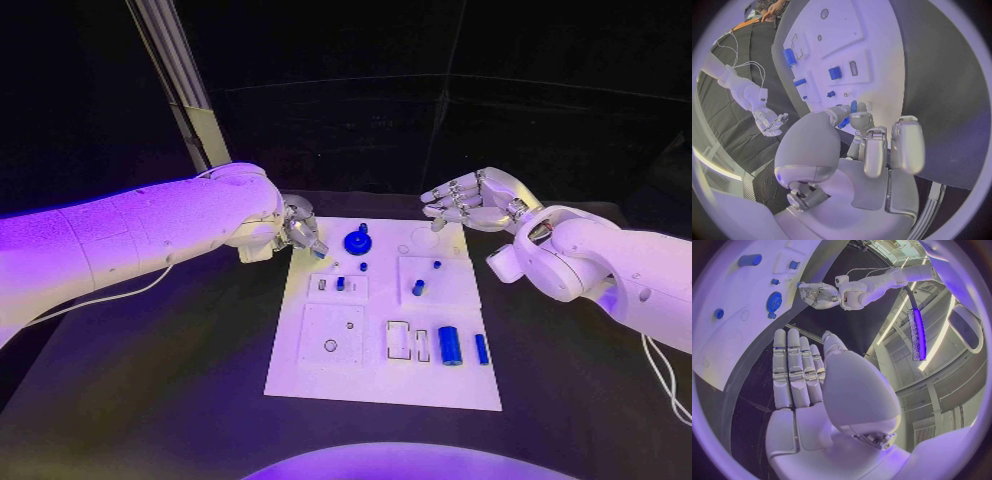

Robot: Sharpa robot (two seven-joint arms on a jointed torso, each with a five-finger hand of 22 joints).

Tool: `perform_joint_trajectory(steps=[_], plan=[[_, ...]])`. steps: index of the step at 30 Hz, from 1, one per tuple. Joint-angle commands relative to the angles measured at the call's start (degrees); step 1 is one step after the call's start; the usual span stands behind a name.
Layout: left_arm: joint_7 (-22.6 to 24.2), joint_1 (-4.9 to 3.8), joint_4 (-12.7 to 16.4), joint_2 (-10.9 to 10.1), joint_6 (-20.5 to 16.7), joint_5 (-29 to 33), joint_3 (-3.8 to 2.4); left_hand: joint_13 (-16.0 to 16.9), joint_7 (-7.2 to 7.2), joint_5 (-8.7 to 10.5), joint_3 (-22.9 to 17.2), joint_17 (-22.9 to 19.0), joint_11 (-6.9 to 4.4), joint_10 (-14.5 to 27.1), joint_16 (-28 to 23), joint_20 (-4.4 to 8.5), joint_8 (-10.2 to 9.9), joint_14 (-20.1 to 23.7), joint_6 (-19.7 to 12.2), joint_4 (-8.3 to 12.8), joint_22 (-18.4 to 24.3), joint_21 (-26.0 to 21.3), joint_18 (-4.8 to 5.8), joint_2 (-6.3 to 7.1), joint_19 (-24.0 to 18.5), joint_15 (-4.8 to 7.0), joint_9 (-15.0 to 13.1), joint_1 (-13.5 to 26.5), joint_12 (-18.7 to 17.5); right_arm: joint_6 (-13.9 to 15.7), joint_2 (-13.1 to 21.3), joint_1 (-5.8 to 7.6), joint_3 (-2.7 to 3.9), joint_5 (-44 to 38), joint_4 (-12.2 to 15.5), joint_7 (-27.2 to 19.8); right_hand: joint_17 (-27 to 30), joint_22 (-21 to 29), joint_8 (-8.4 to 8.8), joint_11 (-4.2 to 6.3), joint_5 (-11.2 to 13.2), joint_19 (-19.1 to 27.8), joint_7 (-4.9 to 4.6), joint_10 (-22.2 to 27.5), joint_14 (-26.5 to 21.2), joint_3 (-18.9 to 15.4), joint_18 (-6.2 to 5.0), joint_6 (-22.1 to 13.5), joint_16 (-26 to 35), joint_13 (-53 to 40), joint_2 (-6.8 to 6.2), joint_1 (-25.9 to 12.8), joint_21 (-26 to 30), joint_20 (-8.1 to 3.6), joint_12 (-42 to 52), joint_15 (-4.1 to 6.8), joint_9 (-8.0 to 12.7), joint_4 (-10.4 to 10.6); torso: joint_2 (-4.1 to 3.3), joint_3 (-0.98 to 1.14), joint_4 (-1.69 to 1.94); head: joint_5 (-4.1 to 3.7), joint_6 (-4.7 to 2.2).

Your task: Assemble the parts on the task board

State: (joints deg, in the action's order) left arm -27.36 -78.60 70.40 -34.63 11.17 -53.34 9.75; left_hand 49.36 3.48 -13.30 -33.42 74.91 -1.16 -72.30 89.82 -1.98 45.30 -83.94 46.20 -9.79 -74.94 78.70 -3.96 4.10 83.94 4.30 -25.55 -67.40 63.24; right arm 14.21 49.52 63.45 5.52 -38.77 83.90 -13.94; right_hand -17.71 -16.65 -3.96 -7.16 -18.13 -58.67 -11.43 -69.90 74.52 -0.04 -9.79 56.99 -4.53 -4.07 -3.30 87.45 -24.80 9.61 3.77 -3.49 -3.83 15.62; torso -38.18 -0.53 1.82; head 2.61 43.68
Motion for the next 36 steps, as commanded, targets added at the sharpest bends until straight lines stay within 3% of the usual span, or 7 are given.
perform_joint_trajectory(steps=[1,6,13,21,36], plan=[[0.9,0.1,3.4,-1.9,-7.0,0.7,0.54,0.1,-0.24,0.28,-7.3,15.1,0.0,-0.4,0.2,0.45,0.2,-6.1,0.1,6.9,-0.3,0.4,0.53,-0.02,0.5,0.34,0.0,0.5,0.3,-0.7,0.0,0.1,0.03,0.0,0.0,-0.2,0.1,0.1,0.33,-0.04,-0.3,-0.3,0.05,0.2,0.0,0.0,-0.61,-0.4,0.3,0.1,0.47,0.1,0.3,0.23,-0.1,-0.32,0.1,-0.4,0.02,-0.04,0.11,0.1,0.11],[1.1,0.38,7.8,-4.5,-9.7,0.2,1.67,0.1,-0.29,0.31,-7.7,15.1,-0.04,-0.5,0.2,0.49,0.4,-6.1,0.2,7.2,-0.4,0.5,0.56,0.2,0.6,0.37,-0.1,0.7,0.3,-0.6,0.0,0.1,0.02,0.0,-0.2,-0.1,0.1,0.1,0.34,-0.08,-0.4,-0.3,0.01,0.3,0.0,0.0,-0.6,-0.4,0.4,0.1,0.52,0.1,0.4,0.25,-0.1,-0.36,0.1,-0.5,0.03,-0.15,0.24,-0.18,0.2],[1.7,1.23,10.7,-6.1,-12.6,-2.3,2.67,0.3,-0.39,0.35,-8.3,15.1,-0.13,-0.8,0.2,0.54,0.6,-6.1,0.4,7.5,-0.7,0.7,0.62,0.49,0.7,0.44,-0.1,1.0,0.5,-0.4,-0.1,0.09,0.02,-0.3,-0.4,0.0,0.1,0.2,0.34,-0.1,-0.4,-0.3,-0.01,0.4,-0.1,0.0,-0.6,-0.5,0.5,0.2,0.59,0.2,0.5,0.26,-0.1,-0.37,0.1,-0.5,-0.02,-0.07,0.12,0.19,0.4],[1.0,2.16,11.9,-6.6,-13.0,-2.8,2.93,0.5,-0.44,0.36,-8.6,15.1,-0.18,-1.0,0.2,0.58,0.7,-6.1,0.5,7.7,-0.7,0.7,0.61,0.62,0.7,0.48,-0.1,1.1,0.6,-0.4,-0.2,0.09,0.01,-0.5,-0.5,0.0,0.1,0.2,0.34,-0.1,-0.4,-0.3,-0.01,0.4,-0.1,0.0,-0.6,-0.5,0.5,0.2,0.59,0.2,0.5,0.26,-0.1,-0.37,0.1,-0.5,-0.06,-0.04,0.05,0.21,0.63],[-1.0,2.63,12.4,-6.5,-9.2,-2.9,3.01,0.4,-0.47,0.4,-8.8,15.1,-0.21,-1.1,0.2,0.6,0.8,-6.1,0.6,7.8,-0.6,0.6,0.6,0.8,0.7,0.5,-0.1,1.4,0.6,-0.6,-0.3,0.09,0.01,-0.6,-0.4,-0.2,0.1,0.2,0.34,-0.12,-0.4,-0.2,-0.03,0.5,-0.1,0.1,-0.59,-0.5,0.5,0.2,0.65,0.3,0.5,0.27,-0.1,-0.39,0.1,-0.6,-0.04,-0.03,0.04,0.48,0.74]])
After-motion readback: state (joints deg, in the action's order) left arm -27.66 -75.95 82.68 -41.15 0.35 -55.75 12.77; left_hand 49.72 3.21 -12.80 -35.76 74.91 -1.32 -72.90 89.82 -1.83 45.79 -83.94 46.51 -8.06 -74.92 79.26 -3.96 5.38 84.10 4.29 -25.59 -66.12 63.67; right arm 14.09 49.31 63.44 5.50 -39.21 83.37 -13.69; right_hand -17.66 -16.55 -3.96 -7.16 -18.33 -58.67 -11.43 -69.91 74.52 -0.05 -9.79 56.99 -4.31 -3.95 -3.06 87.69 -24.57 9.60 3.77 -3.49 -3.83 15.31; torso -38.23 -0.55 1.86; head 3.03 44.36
